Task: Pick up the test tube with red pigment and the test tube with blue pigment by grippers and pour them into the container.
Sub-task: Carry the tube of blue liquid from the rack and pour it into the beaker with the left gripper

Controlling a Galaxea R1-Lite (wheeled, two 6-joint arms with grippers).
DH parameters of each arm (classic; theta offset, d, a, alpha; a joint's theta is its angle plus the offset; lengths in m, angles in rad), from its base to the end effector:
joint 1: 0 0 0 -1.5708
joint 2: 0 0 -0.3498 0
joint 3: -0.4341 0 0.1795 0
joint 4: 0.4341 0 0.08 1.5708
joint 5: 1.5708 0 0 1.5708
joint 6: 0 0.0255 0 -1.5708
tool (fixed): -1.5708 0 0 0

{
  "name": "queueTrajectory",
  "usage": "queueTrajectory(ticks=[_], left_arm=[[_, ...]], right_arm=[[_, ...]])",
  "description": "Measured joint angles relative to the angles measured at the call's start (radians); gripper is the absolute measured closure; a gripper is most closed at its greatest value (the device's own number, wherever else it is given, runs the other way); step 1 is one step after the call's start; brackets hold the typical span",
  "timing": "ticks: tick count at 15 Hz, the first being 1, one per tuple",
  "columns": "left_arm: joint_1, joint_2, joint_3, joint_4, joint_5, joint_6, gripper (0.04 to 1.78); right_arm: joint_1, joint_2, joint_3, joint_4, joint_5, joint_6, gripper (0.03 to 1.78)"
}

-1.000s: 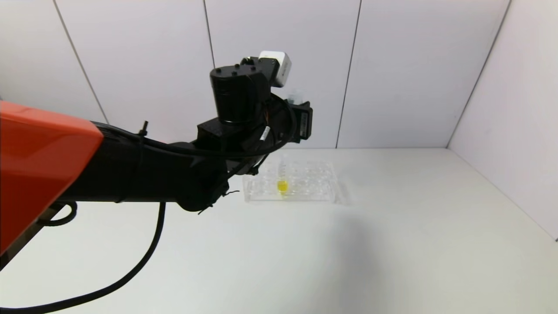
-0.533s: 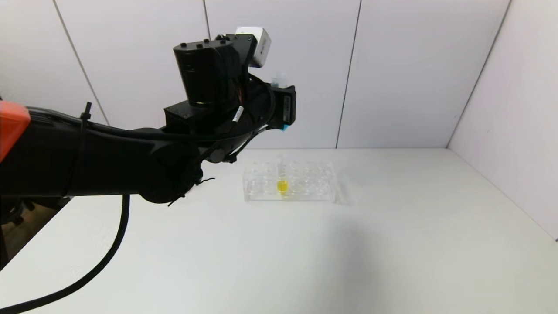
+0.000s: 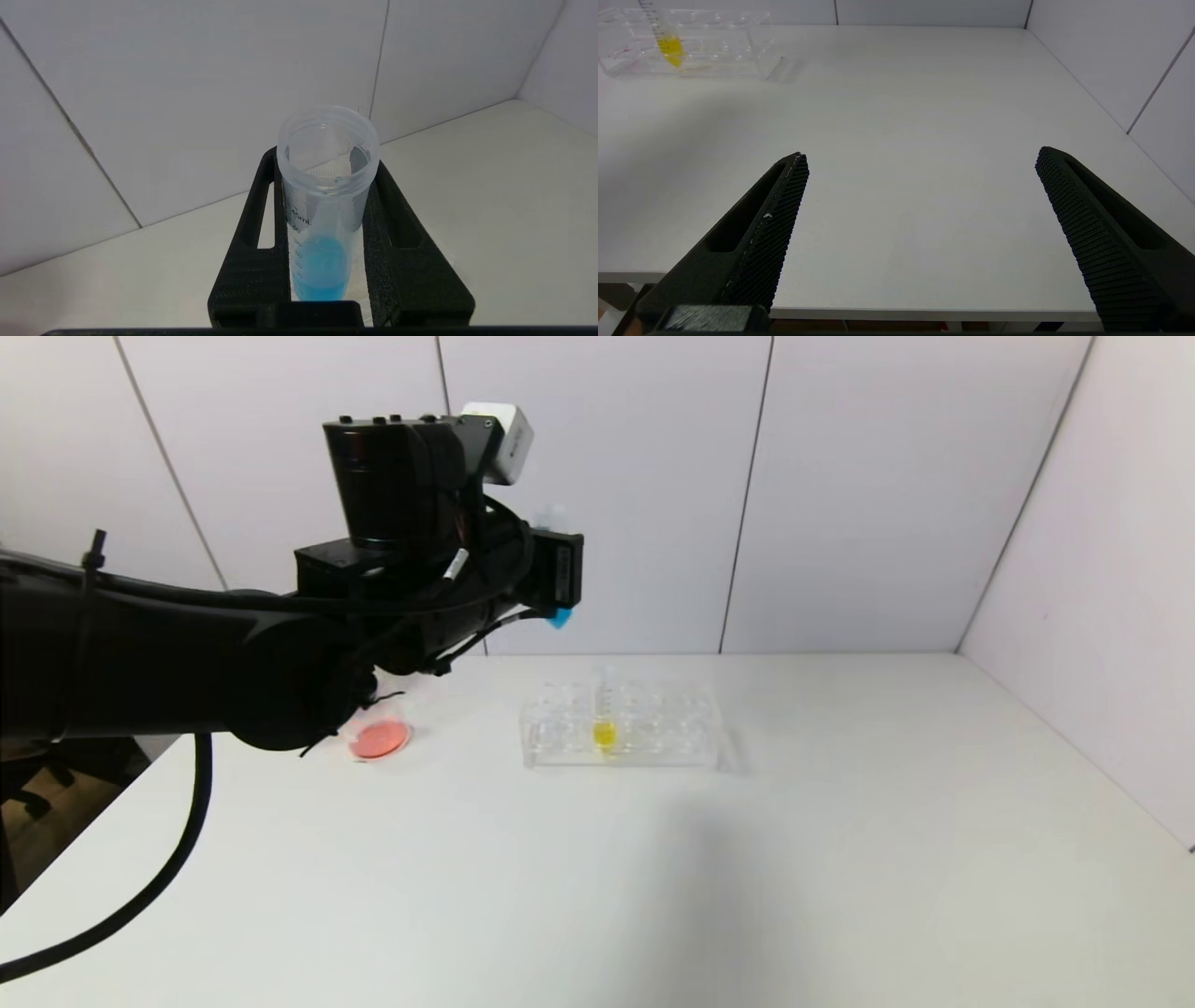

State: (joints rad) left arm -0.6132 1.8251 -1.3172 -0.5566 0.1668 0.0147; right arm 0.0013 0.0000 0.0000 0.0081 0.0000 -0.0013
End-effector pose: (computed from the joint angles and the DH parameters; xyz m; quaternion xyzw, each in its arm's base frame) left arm 0.3067 -0.2106 0.3304 -0.0021 -0.0241 -0.2211 0.9749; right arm -0.0815 -0.0001 0.0746 -0.0007 0.0040 0.0007 1.0000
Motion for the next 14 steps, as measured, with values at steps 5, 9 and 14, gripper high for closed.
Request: queueTrajectory(ticks=[5,9,14], left_arm=[[0.119,-0.036,0.014,0.055,-0.184,0.0,1.36],[0.233,-0.065,0.039,0.089,-0.315,0.002,1.36],[0.379,-0.082,0.072,0.091,-0.456,0.035,1.36]], right_arm=[[0.0,0.0,0.0,0.0,0.0,0.0,0.04],[0.0,0.0,0.0,0.0,0.0,0.0,0.04],[0.0,0.0,0.0,0.0,0.0,0.0,0.04]])
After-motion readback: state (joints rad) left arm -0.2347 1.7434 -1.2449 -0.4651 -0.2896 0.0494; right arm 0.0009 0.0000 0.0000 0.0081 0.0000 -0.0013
